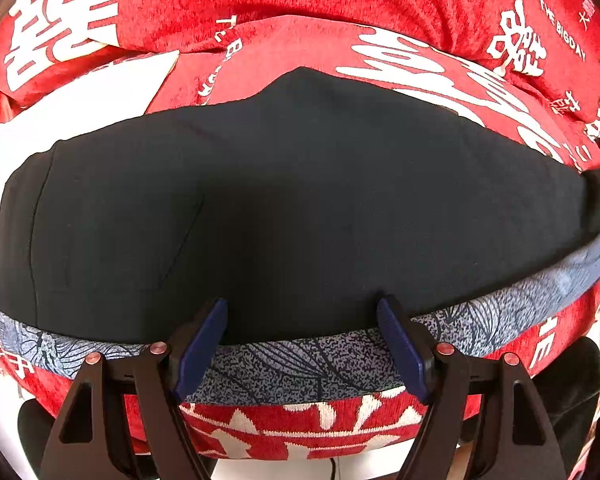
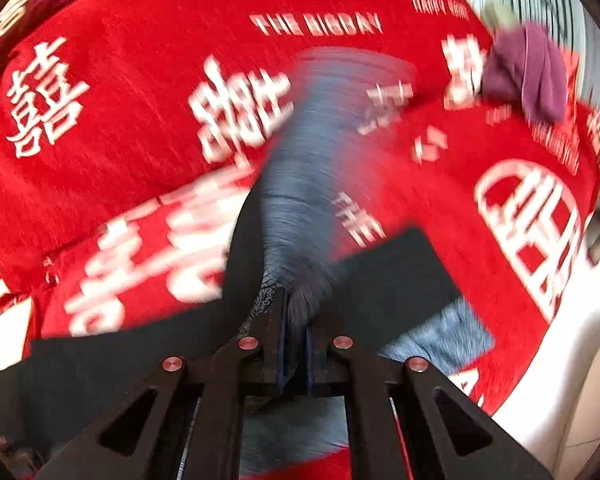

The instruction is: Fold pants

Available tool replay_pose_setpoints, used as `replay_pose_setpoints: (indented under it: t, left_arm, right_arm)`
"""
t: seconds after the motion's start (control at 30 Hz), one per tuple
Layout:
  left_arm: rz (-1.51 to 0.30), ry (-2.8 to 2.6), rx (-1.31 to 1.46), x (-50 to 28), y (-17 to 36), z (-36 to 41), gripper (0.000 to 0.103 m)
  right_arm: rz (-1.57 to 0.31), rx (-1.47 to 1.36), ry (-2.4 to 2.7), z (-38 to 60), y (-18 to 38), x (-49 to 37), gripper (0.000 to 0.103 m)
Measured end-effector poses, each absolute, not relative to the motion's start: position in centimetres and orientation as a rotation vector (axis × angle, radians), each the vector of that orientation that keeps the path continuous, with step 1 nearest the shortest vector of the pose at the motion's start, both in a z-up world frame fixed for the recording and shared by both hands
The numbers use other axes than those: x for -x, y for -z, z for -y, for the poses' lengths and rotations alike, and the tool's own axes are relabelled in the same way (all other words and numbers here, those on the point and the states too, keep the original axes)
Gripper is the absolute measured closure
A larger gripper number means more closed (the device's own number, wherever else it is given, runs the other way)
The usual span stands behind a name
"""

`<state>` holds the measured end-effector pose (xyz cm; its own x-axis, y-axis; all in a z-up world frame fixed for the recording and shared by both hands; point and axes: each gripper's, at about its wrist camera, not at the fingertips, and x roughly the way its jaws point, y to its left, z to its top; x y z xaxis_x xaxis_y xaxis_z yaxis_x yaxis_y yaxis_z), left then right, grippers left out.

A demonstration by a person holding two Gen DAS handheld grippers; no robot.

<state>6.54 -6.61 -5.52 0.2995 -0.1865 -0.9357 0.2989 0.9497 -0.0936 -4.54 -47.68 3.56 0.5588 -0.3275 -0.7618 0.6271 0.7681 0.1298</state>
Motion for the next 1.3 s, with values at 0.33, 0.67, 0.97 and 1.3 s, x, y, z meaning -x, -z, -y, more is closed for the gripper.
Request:
replay_pose_setpoints:
  t: [0.33,0.67,0.97,1.3]
  left_arm:
    - [-1.235,0.299,-0.116,-6.5,5.4,7.0,0.025]
    - [-1.241,0.283,-0.13,-6.7,5.3,7.5,0.025]
    - [-1.22,0.292,-0.179,-6.2,4.8,8.5,0.025]
    - [-1.152,0.382,-0.24,-4.5,2.7,11.8,0.025]
  right_arm:
    - [-0.607,-0.923,0.356,54.0,0.5,9.5,0.057]
    - [-0.419,-1.009,0.333,56.8,-1.8,13.3,0.096]
    - [-0.573,-0.956,0.587,56.1,1.1,14.2,0.096]
    - [-0.503,-0.567,0.815,51.1,-7.2,15.9,0.032]
